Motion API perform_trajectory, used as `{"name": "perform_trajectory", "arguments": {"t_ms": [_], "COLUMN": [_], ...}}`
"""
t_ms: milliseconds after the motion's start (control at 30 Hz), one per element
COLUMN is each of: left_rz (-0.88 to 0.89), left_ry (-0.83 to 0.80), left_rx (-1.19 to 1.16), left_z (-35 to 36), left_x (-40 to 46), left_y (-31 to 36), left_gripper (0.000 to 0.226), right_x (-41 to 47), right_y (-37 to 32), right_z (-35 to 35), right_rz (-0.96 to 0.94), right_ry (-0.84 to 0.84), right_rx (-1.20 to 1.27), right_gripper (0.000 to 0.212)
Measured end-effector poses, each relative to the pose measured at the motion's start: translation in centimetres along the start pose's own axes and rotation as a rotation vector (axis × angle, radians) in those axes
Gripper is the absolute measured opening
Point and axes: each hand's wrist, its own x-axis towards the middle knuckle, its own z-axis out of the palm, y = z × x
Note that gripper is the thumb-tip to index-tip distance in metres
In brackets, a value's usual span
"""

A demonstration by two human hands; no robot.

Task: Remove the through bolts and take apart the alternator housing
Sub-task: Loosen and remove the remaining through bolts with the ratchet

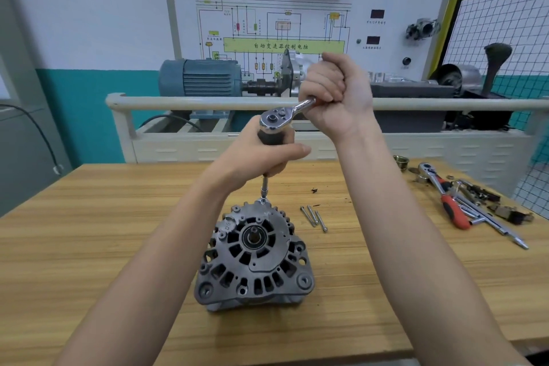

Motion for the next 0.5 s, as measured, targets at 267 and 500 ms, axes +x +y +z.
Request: {"name": "perform_trajectory", "arguments": {"t_ms": [267, 500], "left_rz": [-0.053, -0.020], "left_ry": [0.434, 0.170], "left_rx": [-0.088, 0.013], "left_z": [1.0, 0.0], "left_x": [0.8, -0.1], "left_y": [-1.2, -0.5], "left_gripper": [0.044, 0.035], "right_x": [-3.8, -2.2], "right_y": [3.0, 1.1], "right_z": [-1.0, -0.4], "right_rz": [-0.505, -0.280], "right_ry": [-0.033, -0.058], "right_rx": [-0.064, -0.025], "right_gripper": [0.055, 0.053]}}
